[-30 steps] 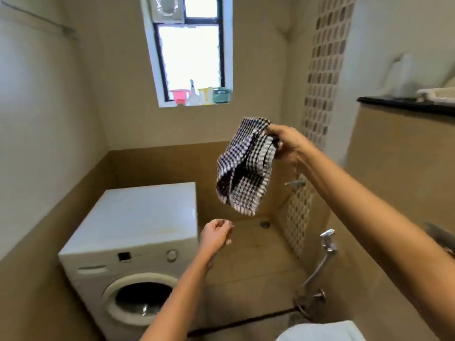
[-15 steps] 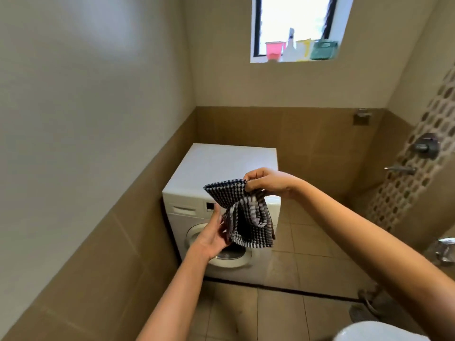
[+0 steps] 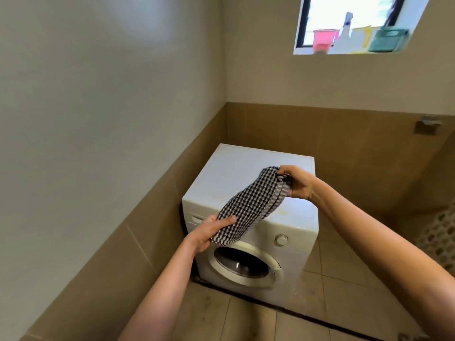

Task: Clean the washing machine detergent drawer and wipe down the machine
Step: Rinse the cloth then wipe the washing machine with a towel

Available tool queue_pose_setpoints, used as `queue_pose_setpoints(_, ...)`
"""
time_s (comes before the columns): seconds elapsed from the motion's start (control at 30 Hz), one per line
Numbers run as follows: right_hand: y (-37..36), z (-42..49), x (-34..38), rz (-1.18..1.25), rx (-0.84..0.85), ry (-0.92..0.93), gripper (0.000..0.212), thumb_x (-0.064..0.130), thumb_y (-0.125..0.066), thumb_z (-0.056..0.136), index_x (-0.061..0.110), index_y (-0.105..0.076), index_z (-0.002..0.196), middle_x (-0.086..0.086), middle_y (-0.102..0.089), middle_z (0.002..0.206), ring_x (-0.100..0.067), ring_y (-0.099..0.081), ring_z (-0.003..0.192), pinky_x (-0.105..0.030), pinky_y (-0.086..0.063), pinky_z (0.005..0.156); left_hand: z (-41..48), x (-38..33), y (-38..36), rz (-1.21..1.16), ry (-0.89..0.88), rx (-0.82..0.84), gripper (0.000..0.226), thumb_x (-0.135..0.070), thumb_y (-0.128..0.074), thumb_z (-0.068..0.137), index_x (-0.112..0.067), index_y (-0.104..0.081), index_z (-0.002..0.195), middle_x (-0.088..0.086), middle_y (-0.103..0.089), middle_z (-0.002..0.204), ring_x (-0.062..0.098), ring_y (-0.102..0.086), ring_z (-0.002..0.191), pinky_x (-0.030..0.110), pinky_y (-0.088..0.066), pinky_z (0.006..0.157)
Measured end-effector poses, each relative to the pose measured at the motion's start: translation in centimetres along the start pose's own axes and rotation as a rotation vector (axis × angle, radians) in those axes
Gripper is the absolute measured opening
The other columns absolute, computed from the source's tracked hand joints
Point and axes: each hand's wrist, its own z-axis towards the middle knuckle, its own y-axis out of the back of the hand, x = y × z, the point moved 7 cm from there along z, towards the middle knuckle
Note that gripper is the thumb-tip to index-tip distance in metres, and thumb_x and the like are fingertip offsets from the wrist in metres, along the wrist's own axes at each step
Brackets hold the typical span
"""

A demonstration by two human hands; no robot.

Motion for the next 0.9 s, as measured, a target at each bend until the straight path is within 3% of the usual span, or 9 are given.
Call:
queue_pose_setpoints(0.07, 2.6, 2.7, 0.1, -0.090, 0.020, -0.069, 0.021, 0.025, -0.056, 0.088, 0.005, -0.056, 0.089, -0.009, -0.065, 0.078, -0.017, -0.064, 0.067, -0.026, -0.056, 0.057, 2.7, -1.8, 0.5, 0.056, 0.000, 0.030, 0.053, -0.031, -0.078, 0.078, -0.003, -0.061, 0.120, 0.016, -0.069, 0.114, 0.028, -0.068, 0.102, 0.039, -0.056, 0.088)
queue_pose_setpoints(0.17, 6.5, 6.2, -0.6, -0.346, 0.065, -0.218, 0.050, 0.041, -0.063, 0.081, 0.001, -0.055, 0.110, -0.016, -0.064, 0.104, -0.025, -0.065, 0.091, -0.032, -0.058, 0.067, 6.7, -3.4, 1.3, 0.196, 0.054, 0.112, 0.050, -0.020, -0.079, 0.078, -0.004, -0.060, 0.121, 0.017, -0.068, 0.118, 0.030, -0.066, 0.107, 0.044, -0.053, 0.093)
queue_pose_setpoints(0.27, 9.9, 9.3, -1.6, -0.544, 0.135, -0.314, 0.046, 0.028, -0.064, 0.086, 0.002, -0.051, 0.121, -0.017, -0.062, 0.116, -0.029, -0.062, 0.105, -0.031, -0.057, 0.073, 10.6, -3.7, 2.5, 0.251, 0.125, 0.150, 0.050, -0.005, -0.078, 0.076, -0.006, -0.060, 0.122, 0.015, -0.067, 0.120, 0.029, -0.064, 0.111, 0.043, -0.051, 0.096)
queue_pose_setpoints(0.33, 11.6, 10.9, -2.3, -0.499, 0.123, -0.283, 0.036, 0.013, -0.061, 0.090, 0.003, -0.053, 0.123, -0.017, -0.063, 0.116, -0.030, -0.064, 0.105, -0.034, -0.058, 0.078, 12.6, -3.2, 3.7, 0.195, 0.148, 0.061, 0.051, -0.001, -0.078, 0.074, -0.007, -0.058, 0.121, 0.015, -0.065, 0.121, 0.028, -0.063, 0.113, 0.043, -0.050, 0.098)
queue_pose_setpoints(0.5, 14.5, 15.0, -4.4, -0.309, -0.160, -0.122, 0.026, -0.006, -0.052, 0.092, 0.003, -0.060, 0.115, -0.018, -0.067, 0.107, -0.029, -0.068, 0.091, -0.037, -0.059, 0.075, 17.5, -0.5, 5.5, 0.074, 0.150, -0.173, 0.045, 0.009, -0.070, 0.079, 0.000, -0.053, 0.120, 0.021, -0.062, 0.121, 0.030, -0.065, 0.107, 0.040, -0.055, 0.089)
queue_pose_setpoints(0.6, 15.5, 18.2, -4.5, -0.366, -0.316, -0.047, 0.026, -0.005, -0.054, 0.091, 0.003, -0.061, 0.115, -0.021, -0.067, 0.107, -0.031, -0.068, 0.091, -0.043, -0.057, 0.084, 21.0, 0.0, 6.1, 0.144, 0.168, -0.245, 0.042, 0.007, -0.068, 0.080, -0.007, -0.055, 0.117, 0.014, -0.062, 0.118, 0.027, -0.065, 0.101, 0.037, -0.059, 0.075)
queue_pose_setpoints(0.7, 16.3, 20.8, -4.4, -0.387, -0.456, 0.001, 0.027, 0.000, -0.061, 0.088, 0.007, -0.063, 0.114, -0.019, -0.068, 0.106, -0.029, -0.068, 0.090, -0.040, -0.057, 0.082, 24.5, 0.0, 7.0, 0.212, 0.174, -0.300, 0.038, 0.003, -0.066, 0.082, -0.010, -0.057, 0.117, 0.011, -0.062, 0.117, 0.020, -0.064, 0.094, 0.027, -0.054, 0.060)
queue_pose_setpoints(0.77, 16.8, 22.4, -4.4, -0.437, -0.542, 0.022, 0.027, 0.005, -0.065, 0.086, 0.013, -0.063, 0.112, -0.015, -0.068, 0.109, -0.026, -0.067, 0.092, -0.036, -0.055, 0.082, 26.6, -0.2, 7.7, 0.311, 0.133, -0.338, 0.036, 0.002, -0.066, 0.082, -0.012, -0.058, 0.114, 0.011, -0.063, 0.117, 0.019, -0.063, 0.094, 0.027, -0.054, 0.065)
queue_pose_setpoints(0.9, 16.5, 24.5, -4.7, -0.576, -0.648, 0.033, 0.044, 0.006, -0.057, 0.088, 0.010, -0.050, 0.131, -0.017, -0.058, 0.126, -0.027, -0.057, 0.107, -0.035, -0.049, 0.088, 29.4, 0.2, 9.3, 0.424, 0.078, -0.400, 0.048, 0.002, -0.067, 0.083, -0.015, -0.053, 0.125, 0.012, -0.058, 0.125, 0.020, -0.057, 0.104, 0.027, -0.048, 0.084)
